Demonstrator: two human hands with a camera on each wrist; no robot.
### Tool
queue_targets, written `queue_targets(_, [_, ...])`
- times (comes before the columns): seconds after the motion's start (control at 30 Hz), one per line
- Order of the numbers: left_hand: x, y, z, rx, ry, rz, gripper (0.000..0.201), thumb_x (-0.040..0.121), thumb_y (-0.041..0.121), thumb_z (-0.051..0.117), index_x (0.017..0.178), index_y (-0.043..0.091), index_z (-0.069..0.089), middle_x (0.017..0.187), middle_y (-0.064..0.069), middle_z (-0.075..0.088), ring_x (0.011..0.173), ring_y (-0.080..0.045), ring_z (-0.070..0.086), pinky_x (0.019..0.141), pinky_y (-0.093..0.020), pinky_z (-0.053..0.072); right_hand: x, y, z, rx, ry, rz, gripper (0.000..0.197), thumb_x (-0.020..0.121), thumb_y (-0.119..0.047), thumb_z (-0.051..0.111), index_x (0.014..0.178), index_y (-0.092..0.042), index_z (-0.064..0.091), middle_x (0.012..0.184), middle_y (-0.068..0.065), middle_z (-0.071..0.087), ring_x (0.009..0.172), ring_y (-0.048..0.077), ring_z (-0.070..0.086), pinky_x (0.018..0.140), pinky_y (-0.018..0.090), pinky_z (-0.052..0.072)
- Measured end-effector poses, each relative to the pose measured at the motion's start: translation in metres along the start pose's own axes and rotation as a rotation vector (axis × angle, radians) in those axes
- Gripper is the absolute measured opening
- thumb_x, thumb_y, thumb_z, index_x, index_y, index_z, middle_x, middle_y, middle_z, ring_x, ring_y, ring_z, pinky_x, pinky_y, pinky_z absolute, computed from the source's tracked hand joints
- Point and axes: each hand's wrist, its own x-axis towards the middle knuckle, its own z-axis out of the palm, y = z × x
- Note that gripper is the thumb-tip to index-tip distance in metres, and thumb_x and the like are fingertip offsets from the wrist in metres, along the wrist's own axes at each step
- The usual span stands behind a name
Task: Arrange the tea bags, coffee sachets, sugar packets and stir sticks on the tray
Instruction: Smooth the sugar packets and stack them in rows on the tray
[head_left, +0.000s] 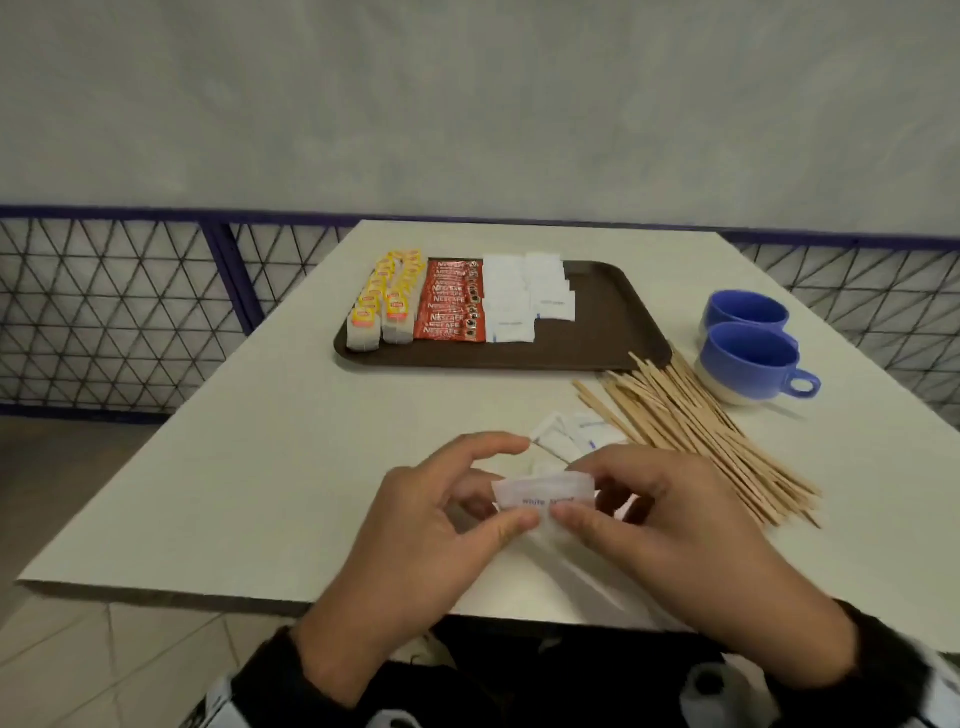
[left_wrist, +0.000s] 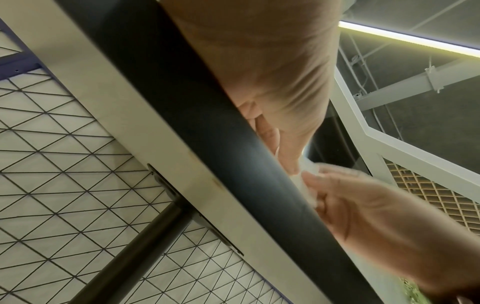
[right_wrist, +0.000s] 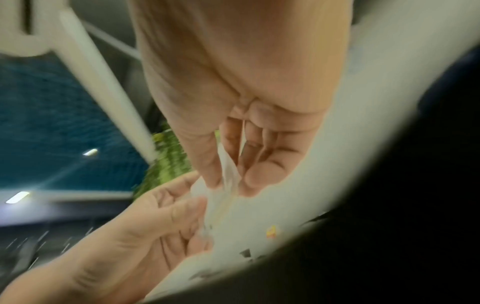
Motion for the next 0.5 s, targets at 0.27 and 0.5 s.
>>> queue_targets(0.27, [-0.003,0.0,-0.004,0.022,0.003,-0.016,0.05,0.082,0.027,0.082,0.113,0.057,0.058,0.085,0.021,0.076,0.08,-0.01,0.067,0.079,-0.023,0.052,0.069,-0.05,-0.03,-0.651,-0.544,-0.155,0.013,0.094,-0.039,0.065,0.101,-0.034,0.074,0.081,-0.018,0.066,0.076,0.003,0.062,0.065,0.017,0.05])
queue_targets(0.5, [-0.004,-0.012,-0.008,0.067,0.088,0.166,0.06,0.078,0.025,0.086,0.121,0.052,0.052,0.092,0.022,0.074,0.084,-0.01,0.07,0.081,-0.008,0.044,0.133,-0.056,-0.057,-0.644,-0.771,0.087,0.006,0.095,-0.036,0.068,0.094,-0.031,0.073,0.079,-0.007,0.072,0.07,0.012,0.068,0.066,0.024,0.057])
